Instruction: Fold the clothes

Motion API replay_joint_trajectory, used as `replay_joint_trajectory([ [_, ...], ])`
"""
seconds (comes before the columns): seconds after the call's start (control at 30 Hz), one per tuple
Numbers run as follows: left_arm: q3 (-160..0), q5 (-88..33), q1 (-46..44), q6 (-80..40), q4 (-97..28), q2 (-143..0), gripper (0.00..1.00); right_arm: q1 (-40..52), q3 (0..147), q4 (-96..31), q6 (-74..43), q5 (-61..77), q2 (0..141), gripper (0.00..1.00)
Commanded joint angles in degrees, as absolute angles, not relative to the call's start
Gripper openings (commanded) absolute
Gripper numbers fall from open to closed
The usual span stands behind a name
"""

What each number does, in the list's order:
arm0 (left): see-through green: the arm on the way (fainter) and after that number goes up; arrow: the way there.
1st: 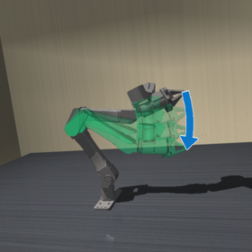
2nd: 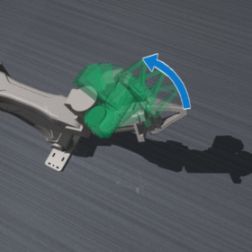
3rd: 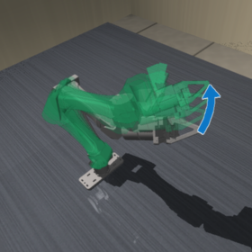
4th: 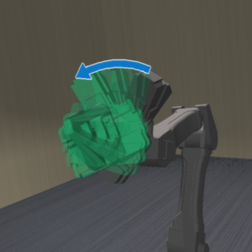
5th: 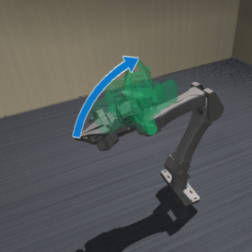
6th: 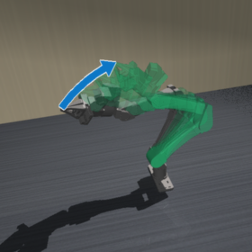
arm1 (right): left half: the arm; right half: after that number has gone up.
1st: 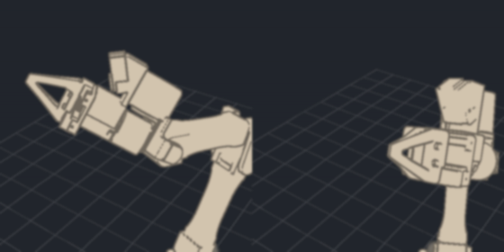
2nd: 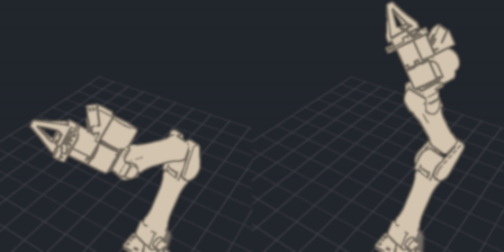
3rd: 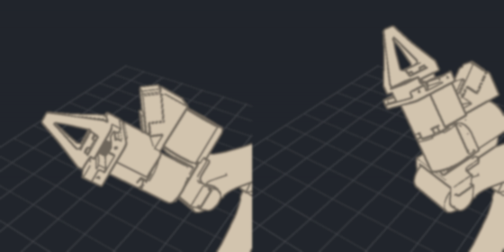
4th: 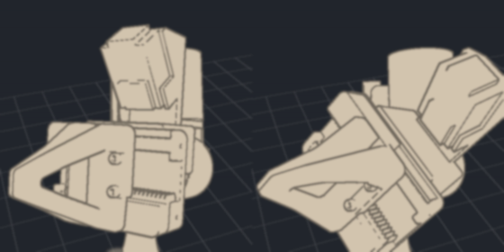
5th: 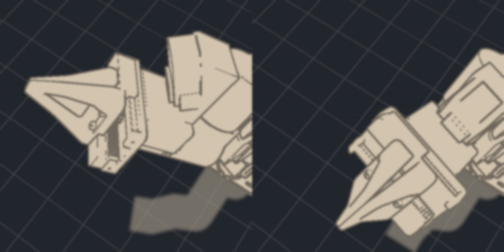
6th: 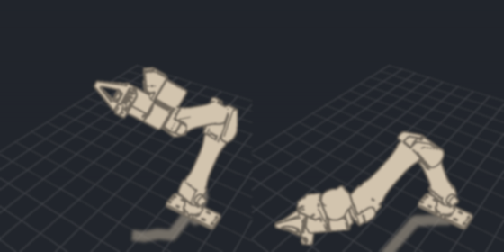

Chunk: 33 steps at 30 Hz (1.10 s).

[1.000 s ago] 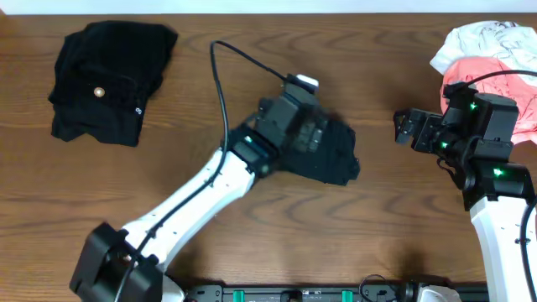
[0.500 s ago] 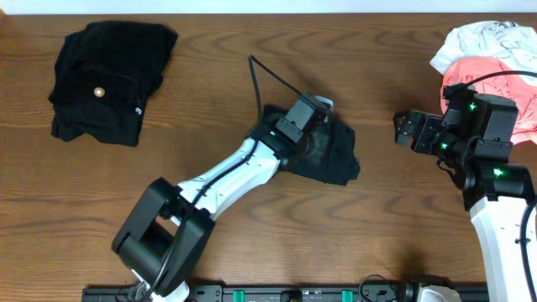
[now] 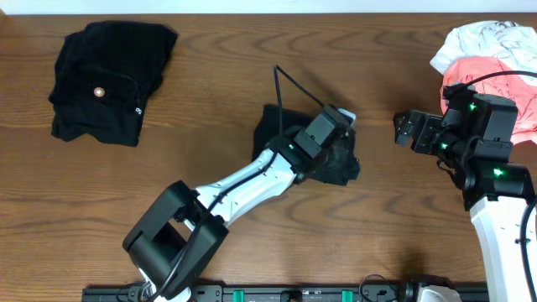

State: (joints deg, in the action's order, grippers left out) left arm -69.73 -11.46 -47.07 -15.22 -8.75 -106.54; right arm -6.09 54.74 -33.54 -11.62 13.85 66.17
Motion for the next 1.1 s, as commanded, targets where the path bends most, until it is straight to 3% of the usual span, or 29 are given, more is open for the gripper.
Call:
replay_joint_trajectory([
  [0.0,-69.41,-11.09,-47.07,-15.55,-8.45,-106.94,0.06,-6.46,54.76,-33.67,-12.36,13.50,65.56,0.99],
  [0.43,-69.93,7.09,-46.19,-18.35,-7.53,-106.02,0.06,-6.46,54.74,-34.26,-11.92,13.50,65.58,0.99],
  [1.07,-69.95,-8.19,-49.01,-20.88,0.38,-111.79,0.06,-6.46,54.74,-34.48,-11.53,13.47,65.58,0.99],
])
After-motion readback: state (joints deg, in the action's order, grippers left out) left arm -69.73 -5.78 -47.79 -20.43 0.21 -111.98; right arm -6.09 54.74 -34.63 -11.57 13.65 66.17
